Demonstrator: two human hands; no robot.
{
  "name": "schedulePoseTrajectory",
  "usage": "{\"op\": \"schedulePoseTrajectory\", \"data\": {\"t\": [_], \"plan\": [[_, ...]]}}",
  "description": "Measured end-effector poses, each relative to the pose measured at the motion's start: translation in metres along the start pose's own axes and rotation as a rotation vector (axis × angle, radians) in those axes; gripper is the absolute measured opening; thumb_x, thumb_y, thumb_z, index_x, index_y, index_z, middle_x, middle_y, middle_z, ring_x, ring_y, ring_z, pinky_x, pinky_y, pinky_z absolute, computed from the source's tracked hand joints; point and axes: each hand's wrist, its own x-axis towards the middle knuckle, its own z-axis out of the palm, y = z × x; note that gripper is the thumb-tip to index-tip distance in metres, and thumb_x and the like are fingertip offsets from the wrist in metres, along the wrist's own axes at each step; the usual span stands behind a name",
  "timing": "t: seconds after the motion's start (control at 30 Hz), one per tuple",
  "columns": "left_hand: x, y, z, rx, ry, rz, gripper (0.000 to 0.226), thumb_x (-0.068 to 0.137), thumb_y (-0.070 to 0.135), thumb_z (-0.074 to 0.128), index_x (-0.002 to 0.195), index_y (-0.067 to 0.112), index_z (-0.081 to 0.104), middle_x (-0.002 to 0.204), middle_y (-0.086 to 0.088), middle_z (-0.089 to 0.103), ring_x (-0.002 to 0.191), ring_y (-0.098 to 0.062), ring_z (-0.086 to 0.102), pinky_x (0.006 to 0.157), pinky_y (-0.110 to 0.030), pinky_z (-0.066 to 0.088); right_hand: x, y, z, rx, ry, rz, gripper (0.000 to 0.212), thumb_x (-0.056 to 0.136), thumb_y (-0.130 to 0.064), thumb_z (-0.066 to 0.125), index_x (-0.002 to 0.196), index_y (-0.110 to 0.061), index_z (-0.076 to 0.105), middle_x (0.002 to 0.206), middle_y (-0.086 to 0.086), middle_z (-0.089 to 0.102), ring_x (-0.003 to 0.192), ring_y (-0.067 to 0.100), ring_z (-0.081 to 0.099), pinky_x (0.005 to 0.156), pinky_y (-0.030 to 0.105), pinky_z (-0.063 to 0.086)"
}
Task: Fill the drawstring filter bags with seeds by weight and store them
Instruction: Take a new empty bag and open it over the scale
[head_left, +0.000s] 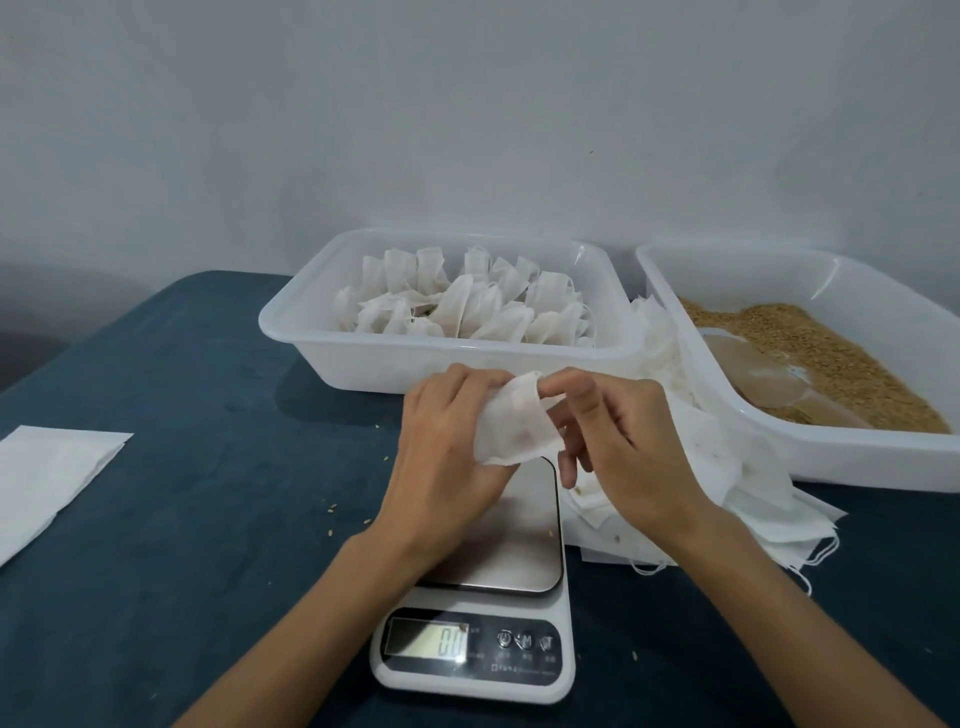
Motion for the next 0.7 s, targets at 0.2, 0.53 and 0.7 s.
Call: {"op": "schedulePoseTrajectory", "data": {"t": [0.2,0.53,0.7], "plan": [[-0.004,0.02,-0.002,-0.321,-0.071,-0.16,0.034,0.081,0.03,0.08,0.106,0.024,0.059,0.094,0.01,0.068,0.09,-0.008,0.063,0.076,-0.018,0.046,-0.001,-0.016,-0.005,0.089,-0.069,-0.023,0.062,0.096,-0.068,0.04,0.105,-0.019,0.076,0.079,0.007,0.075,0.039,0.025,0.06,0.045,0.023,0.04],[-0.003,0.015,-0.002,-0.704,-0.102,-0.391,0.042,0.08,0.028,0.08,0.117,0.023,0.062,0.102,0.005,0.072,0.098,-0.015,0.07,0.078,-0.02,0.058,0.055,0.068,-0.228,-1.199,-0.071,0.819,0.062,0.086,-0.04,0.077,0.135,-0.009,0.054,0.128,0.01,0.063,0.112,0.03,0.06,0.085,0.037,0.049],[-0.003,0.017,-0.003,-0.708,-0.099,-0.401,0.03,0.079,0.03,0.079,0.106,0.03,0.065,0.096,0.001,0.074,0.091,-0.019,0.069,0.074,-0.02,0.055,0.043,0.103,-0.253,-1.344,-0.237,0.888,0.028,0.078,-0.029,0.083,0.097,-0.01,0.075,0.09,0.005,0.071,0.08,0.021,0.064,0.078,0.038,0.057]]}}
